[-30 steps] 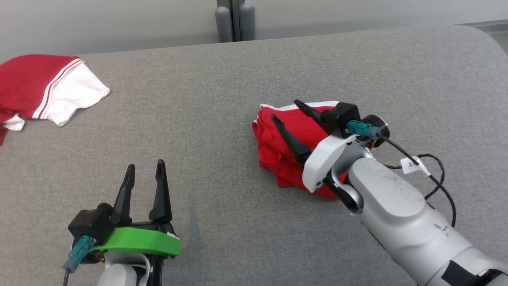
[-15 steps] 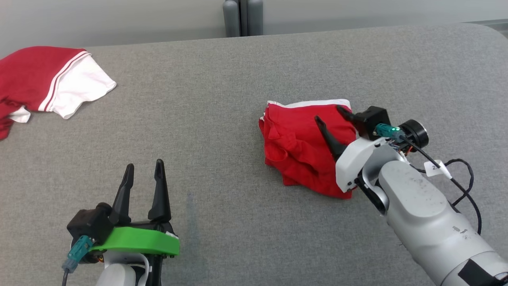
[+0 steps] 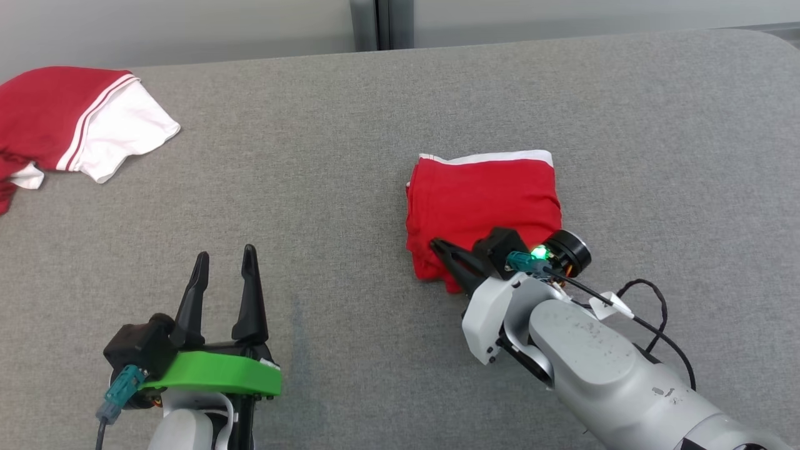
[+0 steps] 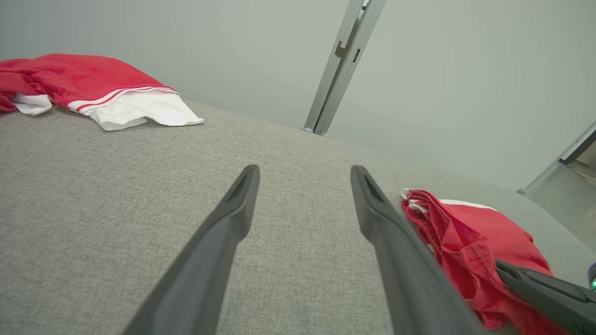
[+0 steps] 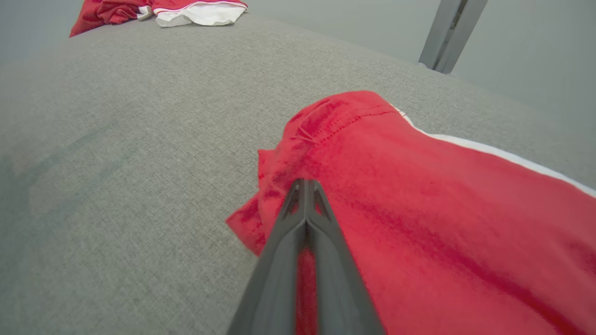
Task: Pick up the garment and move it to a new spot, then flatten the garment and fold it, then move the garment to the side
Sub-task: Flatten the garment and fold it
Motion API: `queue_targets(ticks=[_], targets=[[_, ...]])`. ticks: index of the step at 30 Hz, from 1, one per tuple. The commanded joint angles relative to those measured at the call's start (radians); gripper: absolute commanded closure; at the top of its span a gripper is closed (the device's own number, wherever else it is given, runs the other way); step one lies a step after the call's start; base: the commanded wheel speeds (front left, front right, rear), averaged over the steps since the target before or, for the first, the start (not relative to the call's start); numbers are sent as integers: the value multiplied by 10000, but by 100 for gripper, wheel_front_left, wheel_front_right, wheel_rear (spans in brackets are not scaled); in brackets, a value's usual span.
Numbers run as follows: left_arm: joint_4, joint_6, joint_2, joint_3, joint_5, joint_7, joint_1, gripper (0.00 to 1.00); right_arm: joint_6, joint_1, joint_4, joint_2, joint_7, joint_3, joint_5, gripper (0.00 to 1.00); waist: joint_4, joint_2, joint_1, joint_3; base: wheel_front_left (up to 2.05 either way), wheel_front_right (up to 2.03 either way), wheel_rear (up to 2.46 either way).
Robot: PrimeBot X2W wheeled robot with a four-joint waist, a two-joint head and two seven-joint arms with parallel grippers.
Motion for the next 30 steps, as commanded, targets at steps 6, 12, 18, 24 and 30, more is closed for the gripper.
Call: queue_targets(ticks=[6,12,18,24,30], targets=[[30,-18,32,7,-80,-5,-151,0,-11,-319,227,59,19,1080,454,100,119,0,0,76,0,0,0],[50,-1,32,42,-135,-5,-153,0,-11,-428,596,86,-92,1710,860,100,129,0,0,117,0,0,0],[107,10,32,201,-80,-3,-70,0,-11,-501,308,91,-265,2106,1205,100,-15,0,0,-36,0,0,0],[209,-67,32,333,332,-3,-86,0,-11,-527,-309,87,-354,1679,1277,0,-191,0,0,-350,0,0,0],[401,-137,32,245,649,-5,-269,0,-11,-26,-1086,-17,-361,-340,447,0,-316,0,0,-651,0,0,0]])
